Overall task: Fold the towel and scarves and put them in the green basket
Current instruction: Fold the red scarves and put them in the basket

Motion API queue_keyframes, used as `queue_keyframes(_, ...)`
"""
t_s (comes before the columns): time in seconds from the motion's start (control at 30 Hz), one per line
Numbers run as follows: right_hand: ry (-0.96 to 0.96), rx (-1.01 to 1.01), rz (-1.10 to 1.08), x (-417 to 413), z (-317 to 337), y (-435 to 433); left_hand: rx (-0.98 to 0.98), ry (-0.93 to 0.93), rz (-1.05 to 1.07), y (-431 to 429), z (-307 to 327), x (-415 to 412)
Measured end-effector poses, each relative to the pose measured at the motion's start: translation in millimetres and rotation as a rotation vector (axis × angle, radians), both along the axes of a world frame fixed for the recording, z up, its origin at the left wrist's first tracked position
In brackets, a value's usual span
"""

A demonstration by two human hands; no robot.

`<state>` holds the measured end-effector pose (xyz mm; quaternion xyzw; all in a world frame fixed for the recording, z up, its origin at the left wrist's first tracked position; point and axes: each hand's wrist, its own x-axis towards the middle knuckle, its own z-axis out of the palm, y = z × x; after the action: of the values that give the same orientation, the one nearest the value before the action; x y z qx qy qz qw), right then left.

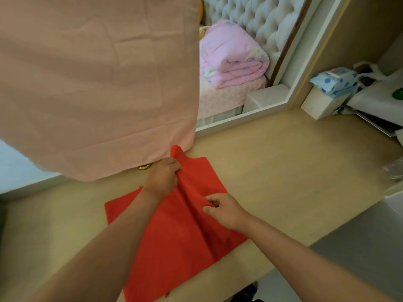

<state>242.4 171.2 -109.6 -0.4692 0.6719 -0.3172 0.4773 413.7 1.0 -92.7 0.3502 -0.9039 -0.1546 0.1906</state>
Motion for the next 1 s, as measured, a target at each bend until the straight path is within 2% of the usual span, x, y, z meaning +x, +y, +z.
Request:
queue_keyframes(0.27,-0.014,0.075,0.205,112.8,-6.2,-11.2,0.137,-0.068,0.167,23.0,-24.9,131.4)
queue_keyframes(0.6,-0.056,0.17,0.312,182.5,-27.3,-6.3,0.22,-0.092,0.297,42.9,-54.9,207.8)
queue_keyframes(0.67,-0.028,0.242,0.385,192.9,-31.7,-3.1,0.243,-0.218,0.303,48.2,-62.4,217.9)
queue_keyframes(0.73,0.004,0.376,0.452,198.6,-34.8,-2.2,0.26,-0.497,0.331,56.3,-64.9,224.9)
queue_keyframes(0.8,0.125,0.293,0.471,196.1,-39.5,-6.9,0.258,-0.614,0.416,64.6,-66.3,228.0)
queue_keyframes(0.9,0.462,-0.007,0.392,178.7,-49.1,-17.9,0.16,-0.447,0.477,81.0,-64.2,215.5)
queue_keyframes(1.0,0.778,-0.185,0.453,155.2,-55.6,-24.1,0.168,-0.366,0.346,104.2,-70.0,187.4)
